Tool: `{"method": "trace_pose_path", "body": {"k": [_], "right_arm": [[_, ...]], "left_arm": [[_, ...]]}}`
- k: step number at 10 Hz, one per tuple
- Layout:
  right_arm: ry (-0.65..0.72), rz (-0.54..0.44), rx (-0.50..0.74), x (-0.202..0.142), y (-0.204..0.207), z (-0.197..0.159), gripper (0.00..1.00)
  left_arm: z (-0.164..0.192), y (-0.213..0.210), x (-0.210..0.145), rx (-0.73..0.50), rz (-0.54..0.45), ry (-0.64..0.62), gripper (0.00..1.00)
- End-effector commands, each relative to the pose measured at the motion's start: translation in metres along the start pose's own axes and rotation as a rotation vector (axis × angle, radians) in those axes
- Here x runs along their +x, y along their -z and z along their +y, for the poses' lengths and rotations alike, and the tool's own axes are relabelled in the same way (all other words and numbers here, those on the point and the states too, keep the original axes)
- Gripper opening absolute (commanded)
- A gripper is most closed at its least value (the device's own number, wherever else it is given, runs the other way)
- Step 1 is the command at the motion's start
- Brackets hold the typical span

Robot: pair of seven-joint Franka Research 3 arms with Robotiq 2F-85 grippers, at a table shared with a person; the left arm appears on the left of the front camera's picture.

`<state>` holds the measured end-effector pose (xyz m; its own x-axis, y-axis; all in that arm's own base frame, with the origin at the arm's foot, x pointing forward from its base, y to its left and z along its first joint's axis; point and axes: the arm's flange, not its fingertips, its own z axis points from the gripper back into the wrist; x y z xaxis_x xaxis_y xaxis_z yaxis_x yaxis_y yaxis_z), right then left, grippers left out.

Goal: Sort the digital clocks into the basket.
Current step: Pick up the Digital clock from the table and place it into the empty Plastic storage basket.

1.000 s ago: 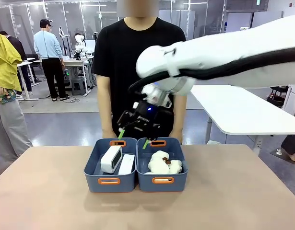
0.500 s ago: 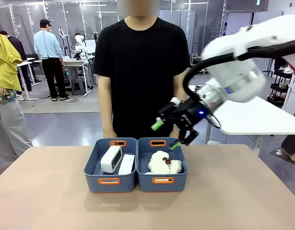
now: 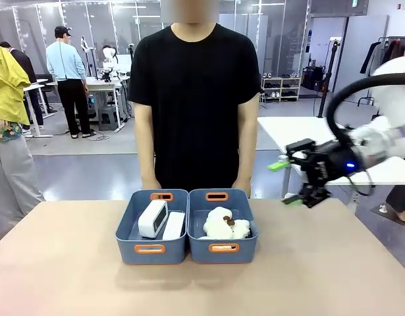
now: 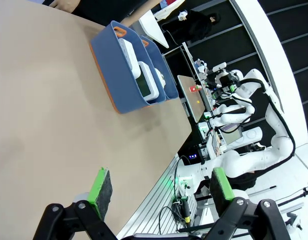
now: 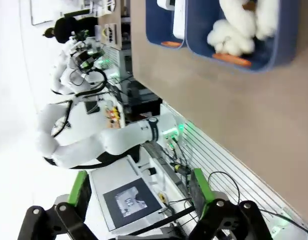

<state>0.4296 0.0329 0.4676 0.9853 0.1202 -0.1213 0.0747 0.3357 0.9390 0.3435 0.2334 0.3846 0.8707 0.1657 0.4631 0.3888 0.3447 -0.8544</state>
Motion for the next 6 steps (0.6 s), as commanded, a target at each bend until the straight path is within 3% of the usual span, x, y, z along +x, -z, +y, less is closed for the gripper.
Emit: {"method": "trace_pose_path", "body": {"k": [1,4,6], "right_arm": [[-0.009,-0.082,0.108,-0.046,-0.044,-0.028,1.00],[-0.059,-0.243,0.176,-0.113,-0.123,-0.059,1.00],[-0.060,-0.321,0.253,-0.156,-0.147,-0.080,1.00]], "left_arm": [[-0.003,-0.001,0.001,0.002,0.007,0.004,1.00],[-0.003,-0.001,0.001,0.002,0.007,0.004,1.00],[-0.003,-0.001,0.001,0.002,0.007,0.004,1.00]]}}
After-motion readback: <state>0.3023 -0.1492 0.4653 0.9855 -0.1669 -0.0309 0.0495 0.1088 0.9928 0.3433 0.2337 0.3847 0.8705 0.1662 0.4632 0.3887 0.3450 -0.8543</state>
